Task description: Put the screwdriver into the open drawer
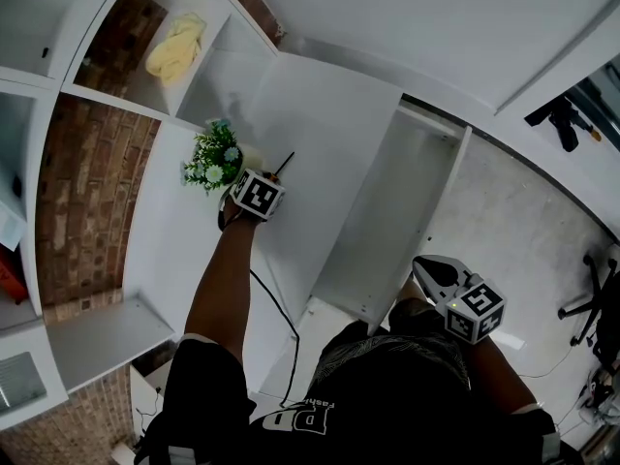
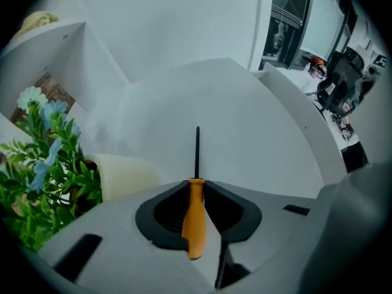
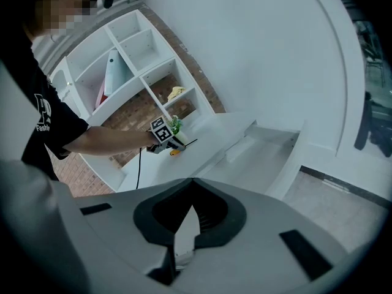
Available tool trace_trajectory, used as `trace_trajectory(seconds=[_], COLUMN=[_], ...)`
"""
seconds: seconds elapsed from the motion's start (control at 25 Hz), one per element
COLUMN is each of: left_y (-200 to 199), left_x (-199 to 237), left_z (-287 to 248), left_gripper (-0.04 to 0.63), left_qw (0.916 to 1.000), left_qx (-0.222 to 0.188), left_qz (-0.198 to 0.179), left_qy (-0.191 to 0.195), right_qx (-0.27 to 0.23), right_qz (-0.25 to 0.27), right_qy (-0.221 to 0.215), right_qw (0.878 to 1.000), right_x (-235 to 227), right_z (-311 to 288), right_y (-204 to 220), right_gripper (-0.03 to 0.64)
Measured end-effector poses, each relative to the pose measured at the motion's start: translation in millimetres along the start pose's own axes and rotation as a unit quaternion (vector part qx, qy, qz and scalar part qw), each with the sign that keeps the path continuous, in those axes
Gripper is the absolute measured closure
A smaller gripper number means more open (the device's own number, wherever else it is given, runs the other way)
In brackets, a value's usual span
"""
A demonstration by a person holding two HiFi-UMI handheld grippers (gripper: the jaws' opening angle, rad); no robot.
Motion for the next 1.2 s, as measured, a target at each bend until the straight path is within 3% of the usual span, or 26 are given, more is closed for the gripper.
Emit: trace_trajectory(seconds=[0.2, 0.52, 1.2], left_y=[2, 10, 73], left_x=[-4, -28, -83], left_z=[5, 39, 139], left_gripper=[0.514, 0.515, 0.515], left_qw=[0.9998, 0.9973, 0.9848], left_qx=[-0.01, -0.057, -0.138], left_qz=[0.011, 0.042, 0.105], left_qy=[-0.009, -0.015, 0.008], right_qx=[-0.004, -0.019, -0.047], right_qz=[0.005, 0.023, 0.096], right_qy=[0.006, 0.021, 0.055], right_qw=[1.0, 0.999, 0.993], right_x=[1, 18, 101], right_z=[7, 22, 45], right_y=[-1, -1, 15], right_gripper=[0.614, 0.614, 0.614])
Point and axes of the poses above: the fingertips, and each gripper's own axes: z backward along the fingers, x to its left, y out of its underside, the point moved 5 cm from there along z, backward along the fingers, and after that the axes turned 14 degrees about -y, right-handed, at the moved point
